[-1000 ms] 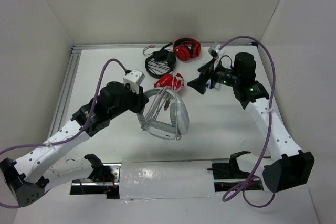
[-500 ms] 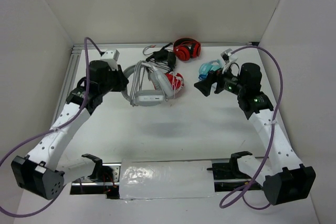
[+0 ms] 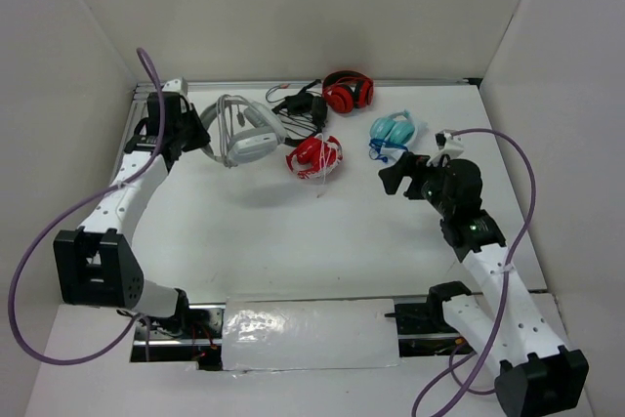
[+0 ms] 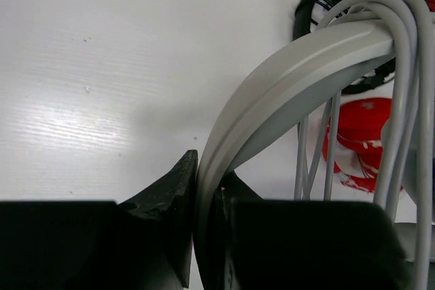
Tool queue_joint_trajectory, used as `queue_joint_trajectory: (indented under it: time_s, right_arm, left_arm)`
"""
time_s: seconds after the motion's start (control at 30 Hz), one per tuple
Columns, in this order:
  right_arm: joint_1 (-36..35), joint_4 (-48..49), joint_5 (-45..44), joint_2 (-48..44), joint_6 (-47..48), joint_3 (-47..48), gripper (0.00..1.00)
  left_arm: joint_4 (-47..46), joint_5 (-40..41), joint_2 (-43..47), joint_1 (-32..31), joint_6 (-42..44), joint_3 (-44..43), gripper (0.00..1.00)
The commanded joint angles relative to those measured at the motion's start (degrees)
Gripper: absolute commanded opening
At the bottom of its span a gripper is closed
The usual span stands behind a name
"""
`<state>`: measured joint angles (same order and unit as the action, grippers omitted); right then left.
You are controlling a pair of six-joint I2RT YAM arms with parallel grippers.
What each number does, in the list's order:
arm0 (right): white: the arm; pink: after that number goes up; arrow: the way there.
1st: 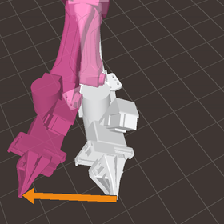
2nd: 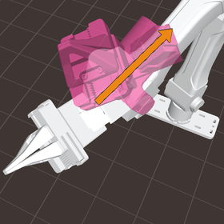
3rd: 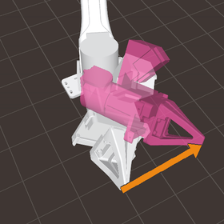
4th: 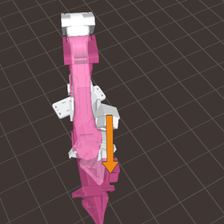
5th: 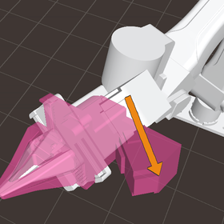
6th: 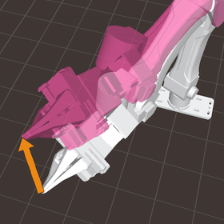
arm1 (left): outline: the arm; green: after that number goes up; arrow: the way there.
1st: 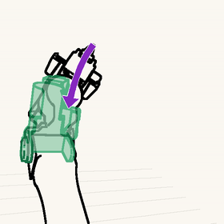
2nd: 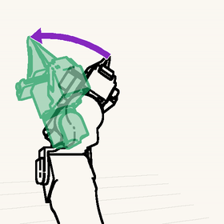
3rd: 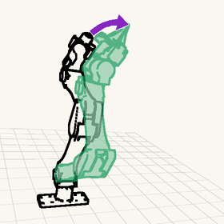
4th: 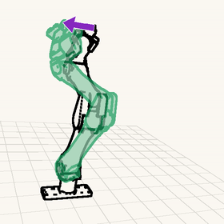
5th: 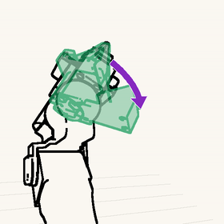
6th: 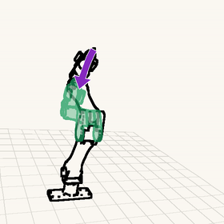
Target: Wrap the headphones
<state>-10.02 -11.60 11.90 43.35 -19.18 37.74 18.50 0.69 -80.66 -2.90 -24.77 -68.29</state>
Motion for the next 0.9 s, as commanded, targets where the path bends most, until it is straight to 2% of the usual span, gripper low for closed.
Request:
queue_joint_trajectory:
  time_s: [0.0, 0.1, 0.27, 0.43, 0.6, 0.87]
  right_arm:
    - [-1.67, 3.86, -10.66, 0.41, -2.00, -1.44, 1.00]
    - [-2.63, 6.92, -14.01, 2.52, -3.14, -3.19, 1.00]
    - [-2.90, 13.07, -14.27, 8.40, -1.91, -2.94, 1.00]
    - [-3.16, 15.37, -16.83, 18.07, -1.92, -0.65, 1.00]
    - [-3.51, 15.90, -17.61, 25.10, -2.09, 1.73, 1.00]
    - [-3.86, 17.22, -19.54, 28.45, -1.47, 2.61, 1.00]
  left_arm:
    - [-10.49, -4.64, -1.07, 2.63, 1.04, -3.08, 0.00]
    - [-12.26, -5.52, -6.67, 5.09, 1.92, -4.83, 0.00]
    - [-13.14, -6.92, -16.78, 6.76, 4.20, -11.42, 0.00]
    - [-15.51, -11.13, -23.04, 8.17, 5.53, -15.81, 0.00]
    - [-12.27, -8.69, -32.60, 9.14, 6.49, -25.81, 0.00]
    - [-9.89, -4.91, -46.67, 9.40, 7.72, -38.57, 0.00]
